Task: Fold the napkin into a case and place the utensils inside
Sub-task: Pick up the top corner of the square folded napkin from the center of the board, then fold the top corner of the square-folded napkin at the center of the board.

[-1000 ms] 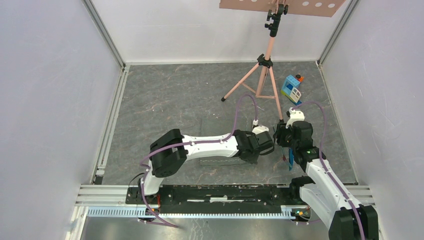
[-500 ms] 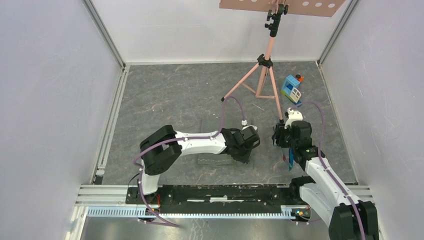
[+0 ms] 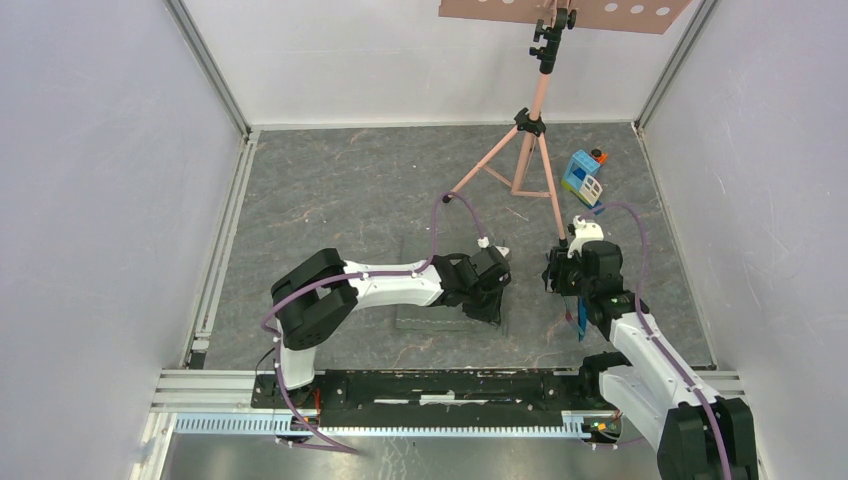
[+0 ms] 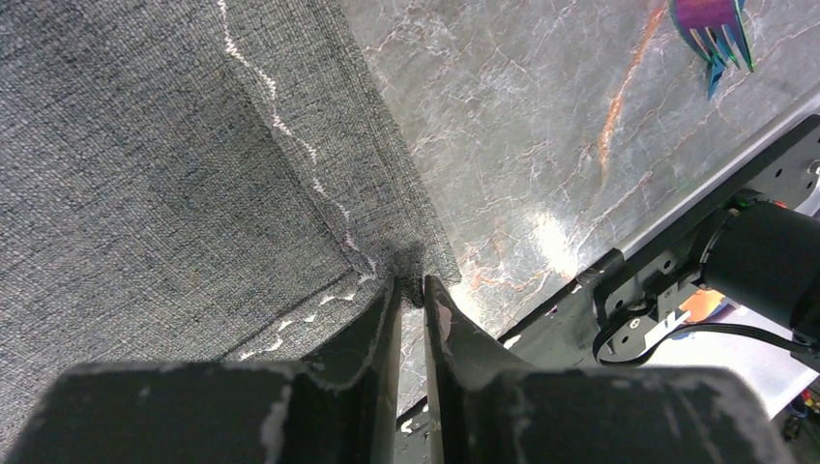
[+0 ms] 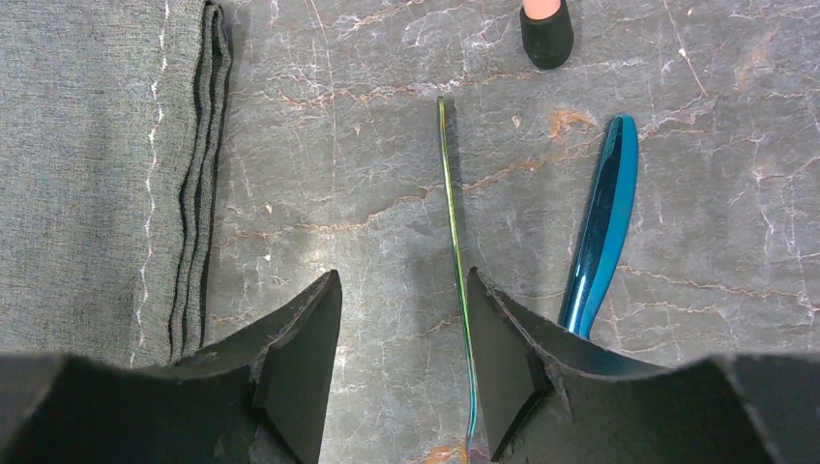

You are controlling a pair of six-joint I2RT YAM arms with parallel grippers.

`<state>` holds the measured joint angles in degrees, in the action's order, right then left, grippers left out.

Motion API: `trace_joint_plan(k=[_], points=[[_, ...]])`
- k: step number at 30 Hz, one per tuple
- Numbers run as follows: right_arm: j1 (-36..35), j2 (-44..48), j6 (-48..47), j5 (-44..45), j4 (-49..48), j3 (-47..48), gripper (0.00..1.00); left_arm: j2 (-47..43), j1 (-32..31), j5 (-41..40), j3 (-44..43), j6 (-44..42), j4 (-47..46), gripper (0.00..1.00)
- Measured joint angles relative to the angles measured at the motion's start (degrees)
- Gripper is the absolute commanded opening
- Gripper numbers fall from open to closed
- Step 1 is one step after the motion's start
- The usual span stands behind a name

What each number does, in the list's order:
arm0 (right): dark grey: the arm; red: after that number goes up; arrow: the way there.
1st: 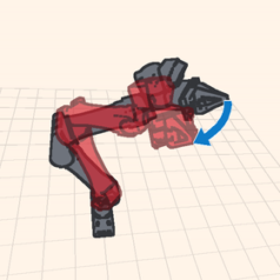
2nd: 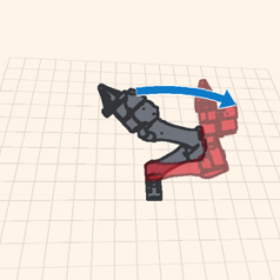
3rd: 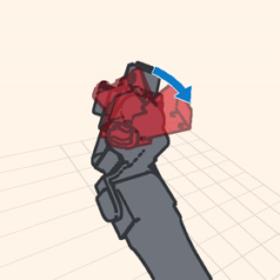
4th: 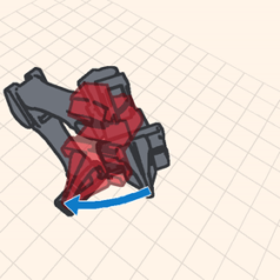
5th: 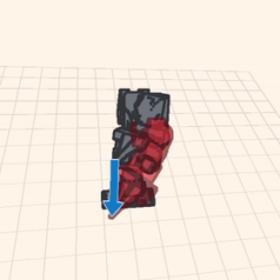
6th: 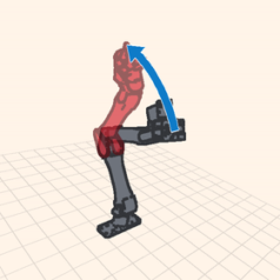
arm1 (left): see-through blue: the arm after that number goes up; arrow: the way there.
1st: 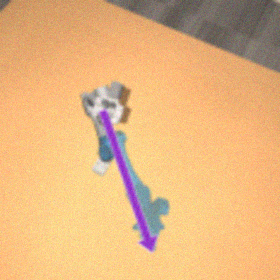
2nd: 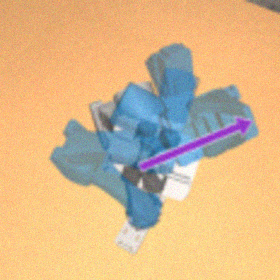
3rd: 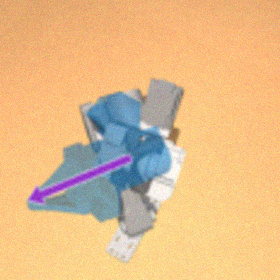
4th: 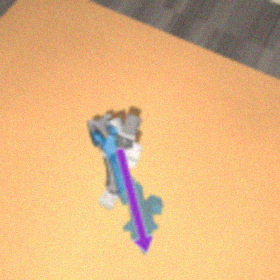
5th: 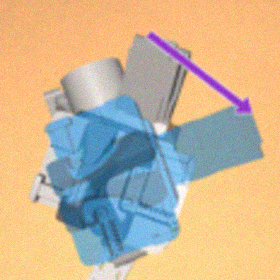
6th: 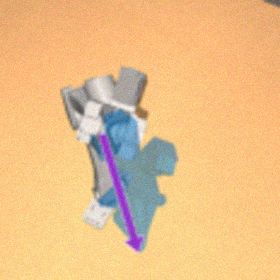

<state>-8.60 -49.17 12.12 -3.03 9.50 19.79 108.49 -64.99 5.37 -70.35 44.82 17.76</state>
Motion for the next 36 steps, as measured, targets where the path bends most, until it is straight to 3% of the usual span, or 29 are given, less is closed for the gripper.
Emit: trace_joint_plan(k=[3,9,18,26,30,36], points=[[0.00,-0.28,0.00,0.00,0.00,0.00,0.56,0.00,0.02,0.55,0.20,0.37,-0.59,0.21],[0.00,-0.35,-0.02,-0.04,0.00,0.00,0.57,0.00,0.02,0.74,0.31,0.66,-0.63,0.02],[0.00,-0.55,-0.39,-1.25,-0.02,0.00,0.62,-1.05,0.85,-1.40,0.28,0.28,2.60,0.02],[-0.02,-2.91,-2.49,-8.74,-2.03,0.00,0.73,-3.54,12.22,-3.13,-0.11,-6.84,12.46,0.02],[-1.11,-5.40,-2.49,-12.96,-3.93,0.00,0.83,-3.56,18.18,-5.05,-0.90,-10.84,17.00,0.02],[-9.25,-11.06,0.61,-17.64,-9.75,0.37,0.92,-1.36,22.62,-10.97,-7.76,-16.17,22.49,0.02]])
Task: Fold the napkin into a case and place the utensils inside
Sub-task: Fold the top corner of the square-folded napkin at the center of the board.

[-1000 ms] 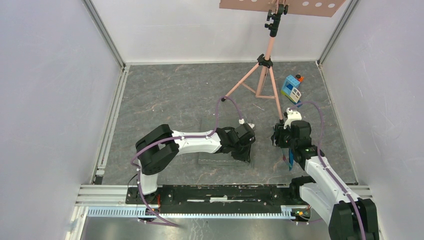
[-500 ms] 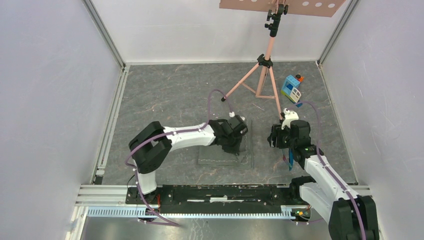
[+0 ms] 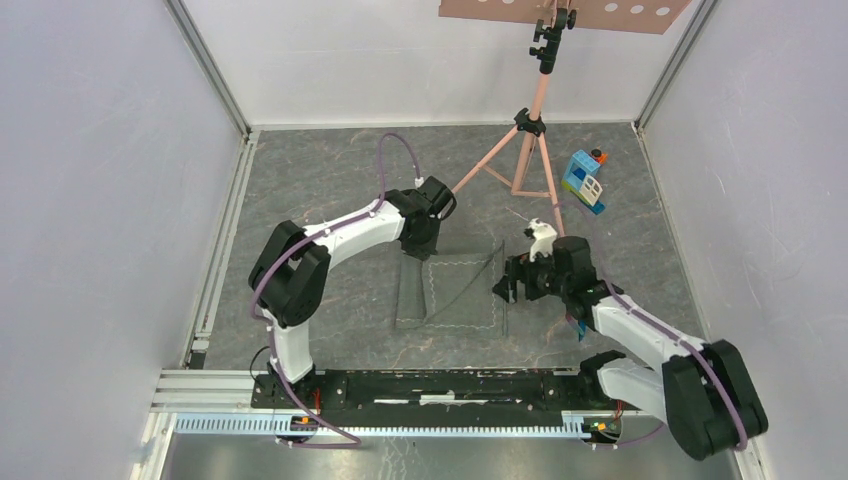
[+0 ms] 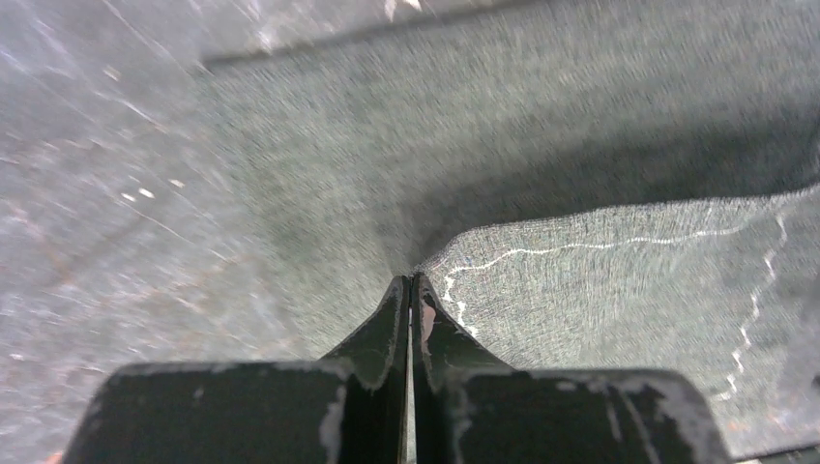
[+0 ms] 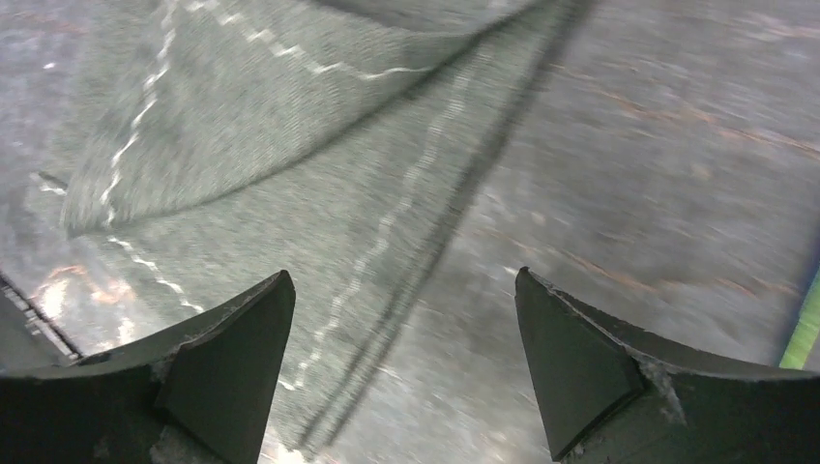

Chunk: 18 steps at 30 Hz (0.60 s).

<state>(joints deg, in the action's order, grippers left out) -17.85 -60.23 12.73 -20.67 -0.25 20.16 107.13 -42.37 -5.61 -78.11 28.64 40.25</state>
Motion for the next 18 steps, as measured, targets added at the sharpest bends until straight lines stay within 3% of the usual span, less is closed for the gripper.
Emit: trace_joint_plan(k=[7,18], points=[[-8.85,-11.80,6.40,-3.04,-9.20,4.92,0.93,3.85,2.45,-6.10,-4.59,-5.20,1.62,0.02],[-9.33,-23.78,11.50,-3.80,-16.37,15.17,0.92,6.86,3.34,-10.38,-7.06,-9.01,3.02,0.02]])
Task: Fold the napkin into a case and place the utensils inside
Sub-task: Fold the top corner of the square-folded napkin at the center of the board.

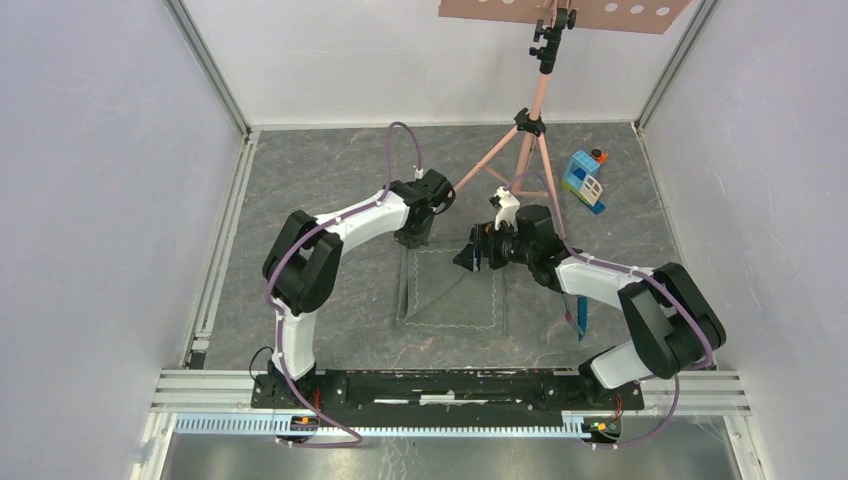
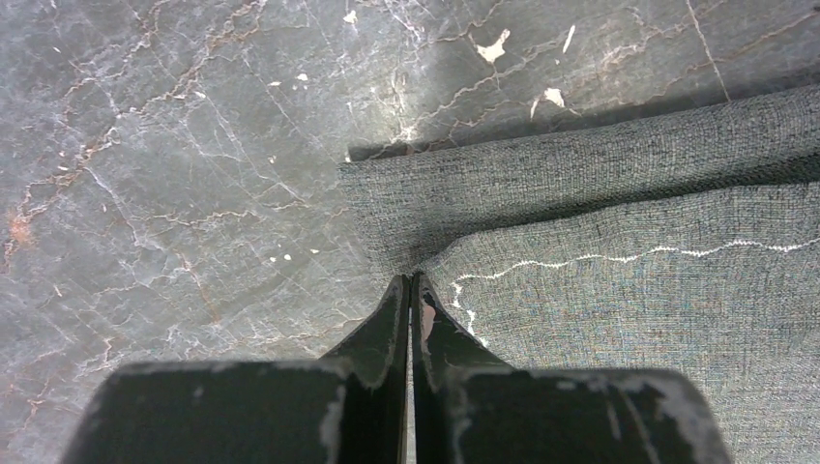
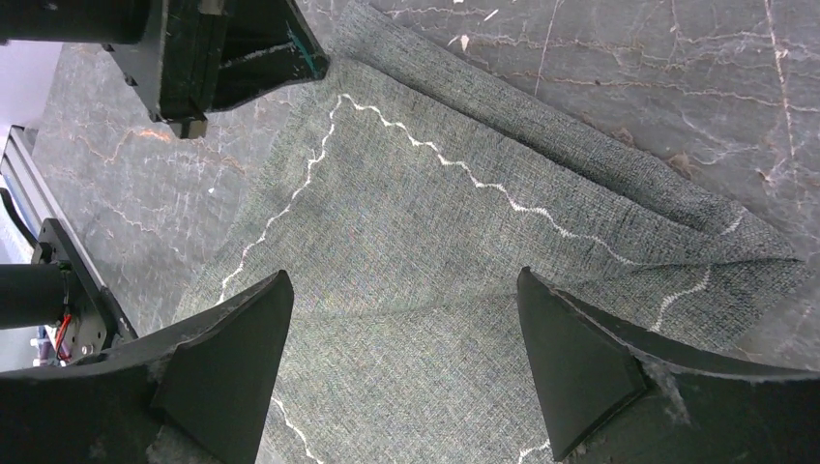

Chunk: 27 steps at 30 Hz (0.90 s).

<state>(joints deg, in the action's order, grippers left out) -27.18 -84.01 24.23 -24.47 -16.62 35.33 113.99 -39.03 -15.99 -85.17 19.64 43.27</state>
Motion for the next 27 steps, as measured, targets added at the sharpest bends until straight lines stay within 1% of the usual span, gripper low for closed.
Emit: trace_joint_plan(k=[7,14,27], points=[[-0.17,-3.45,1.55,-0.63,-1.53,0.28,0.91,0.79,1.05,-0.61,-1.97,-0.11,0.17,0.02],[-0.20,-3.89,1.68,-0.81,-1.97,0.33,0.91,2.73,1.73,-0.42,-4.83,-0.20,0.35,0.02],[-0.20,-4.74,1.68,-1.03,-2.36,1.25,0.92,4.52,1.92,-0.44,-5.16,-0.20,1.11,0.02]])
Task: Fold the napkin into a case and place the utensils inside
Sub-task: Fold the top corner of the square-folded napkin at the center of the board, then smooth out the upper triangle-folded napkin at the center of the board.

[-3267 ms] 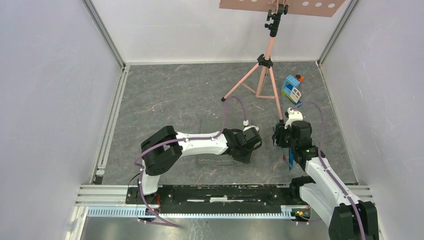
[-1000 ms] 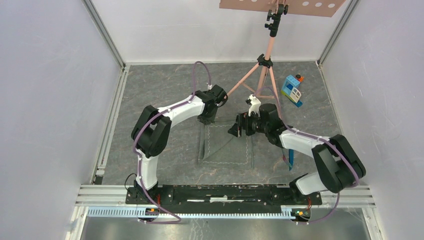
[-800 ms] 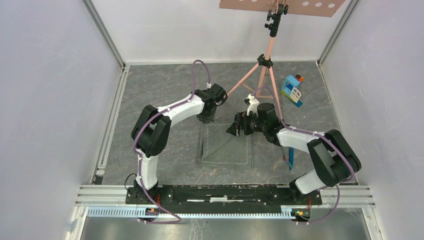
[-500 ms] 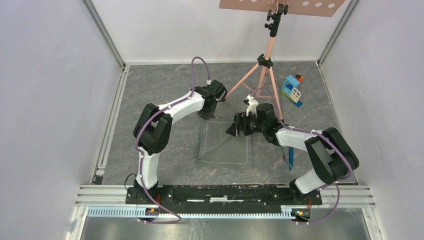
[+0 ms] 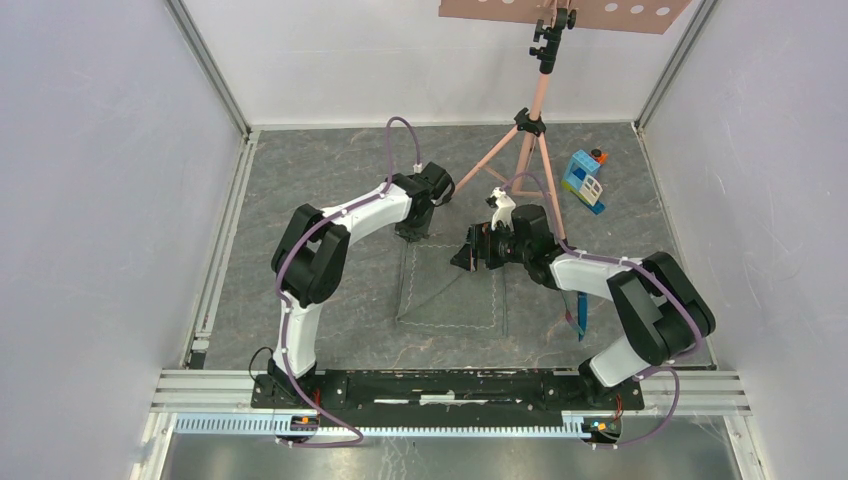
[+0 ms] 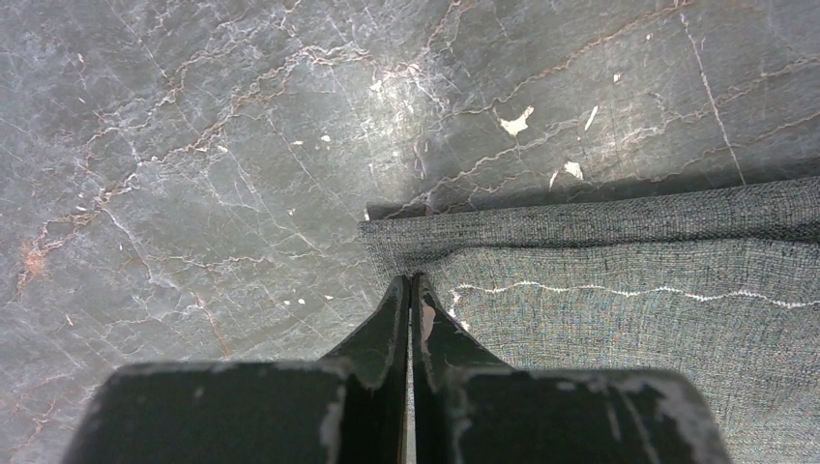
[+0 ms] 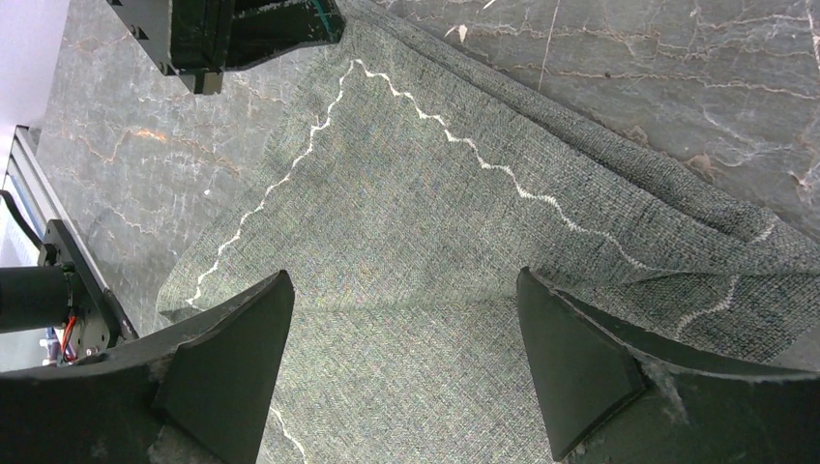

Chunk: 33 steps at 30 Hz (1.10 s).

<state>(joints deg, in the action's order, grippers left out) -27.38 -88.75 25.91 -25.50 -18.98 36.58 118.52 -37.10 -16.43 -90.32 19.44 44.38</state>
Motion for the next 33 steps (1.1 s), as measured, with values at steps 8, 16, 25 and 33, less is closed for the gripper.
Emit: trace_joint_plan(k=[8,16,25,33], points=[[0.00,-0.46,0.00,-0.07,-0.02,0.17,0.91,0.00,0.20,-0.02,-0.07,0.00,0.13,0.02],[-0.02,-1.05,0.07,-0.28,-0.20,1.73,0.92,0.00,0.59,-0.02,-0.20,0.04,1.14,0.24],[-0.26,-2.86,2.45,-2.62,-2.01,2.73,0.91,-7.28,1.42,-0.09,2.84,1.97,4.72,0.48],[-0.26,-7.63,5.33,-5.40,-5.95,3.06,0.80,-36.02,1.77,16.68,27.63,10.05,-6.71,0.24]])
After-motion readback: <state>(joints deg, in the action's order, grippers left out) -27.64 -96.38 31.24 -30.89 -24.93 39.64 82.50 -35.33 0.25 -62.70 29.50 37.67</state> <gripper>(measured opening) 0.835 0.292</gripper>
